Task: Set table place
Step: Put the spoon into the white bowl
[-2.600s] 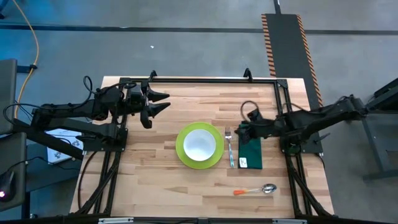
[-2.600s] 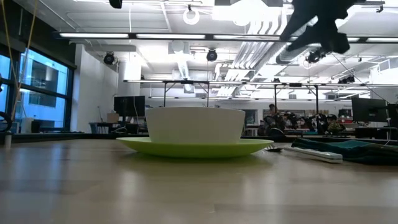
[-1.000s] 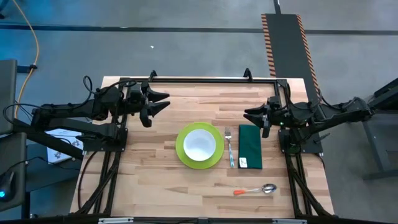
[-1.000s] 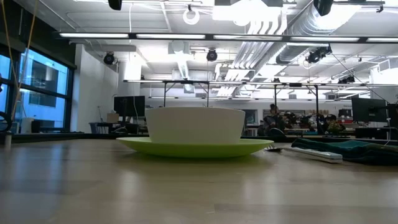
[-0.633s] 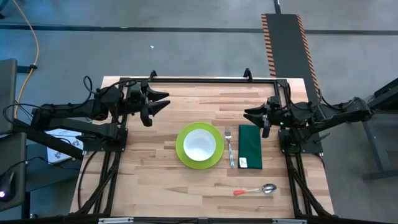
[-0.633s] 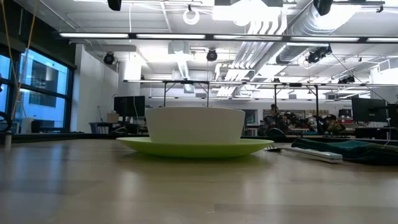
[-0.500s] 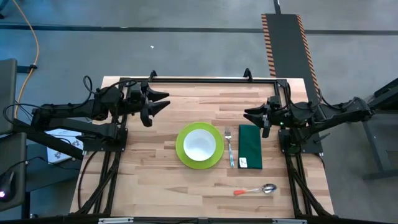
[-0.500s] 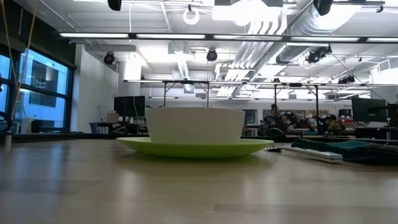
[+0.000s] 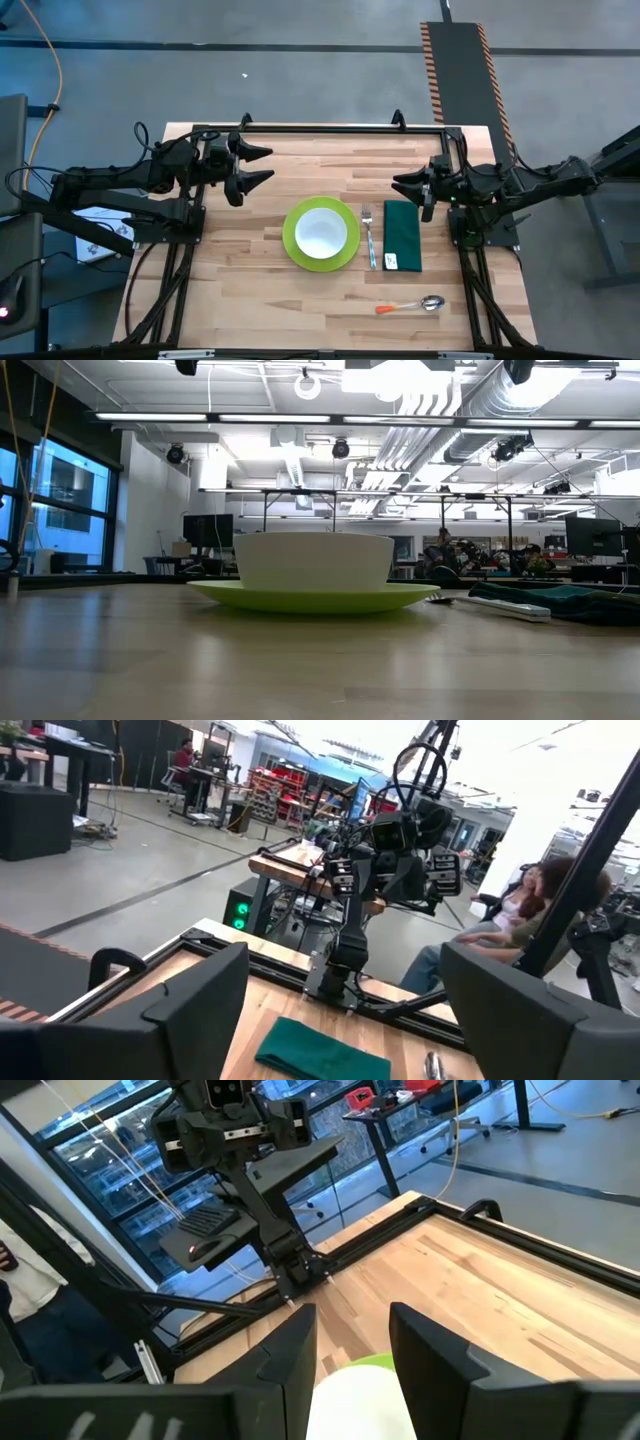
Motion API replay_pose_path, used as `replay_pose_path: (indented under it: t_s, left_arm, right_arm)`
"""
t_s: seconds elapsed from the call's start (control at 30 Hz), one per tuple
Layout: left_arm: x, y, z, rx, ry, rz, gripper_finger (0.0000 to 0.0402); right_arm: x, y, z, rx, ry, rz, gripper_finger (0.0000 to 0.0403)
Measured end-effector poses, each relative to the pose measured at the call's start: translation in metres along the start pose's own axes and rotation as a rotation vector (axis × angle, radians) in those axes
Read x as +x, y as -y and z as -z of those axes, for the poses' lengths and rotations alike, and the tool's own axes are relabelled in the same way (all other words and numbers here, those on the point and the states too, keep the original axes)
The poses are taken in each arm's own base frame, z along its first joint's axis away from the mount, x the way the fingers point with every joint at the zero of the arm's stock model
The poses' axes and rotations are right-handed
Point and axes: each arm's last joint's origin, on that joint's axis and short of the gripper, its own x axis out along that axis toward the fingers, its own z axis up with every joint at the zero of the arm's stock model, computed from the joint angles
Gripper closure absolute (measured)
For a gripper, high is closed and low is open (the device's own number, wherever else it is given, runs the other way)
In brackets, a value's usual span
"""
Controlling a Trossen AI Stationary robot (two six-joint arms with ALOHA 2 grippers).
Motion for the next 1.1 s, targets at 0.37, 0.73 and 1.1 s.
replay_pose_path:
  t_s: [0.37, 0.73, 1.1]
  left_arm:
    - [0.000, 0.000, 0.000, 0.026, -0.001, 0.000, 0.0124]
    - [0.000, 0.000, 0.000, 0.077, -0.001, 0.000, 0.0126]
    - [0.000, 0.000, 0.000, 0.121, -0.002, 0.008, 0.0126]
  right_arm:
    - [0.000, 0.003, 0.006, -0.065, -0.060, 0.026, 0.0284]
    - [0.000, 0.002, 0.007, -0.172, -0.087, -0.017, 0.0284]
    - [0.028, -0.014, 0.024, -0.054, -0.257, -0.222, 0.0284]
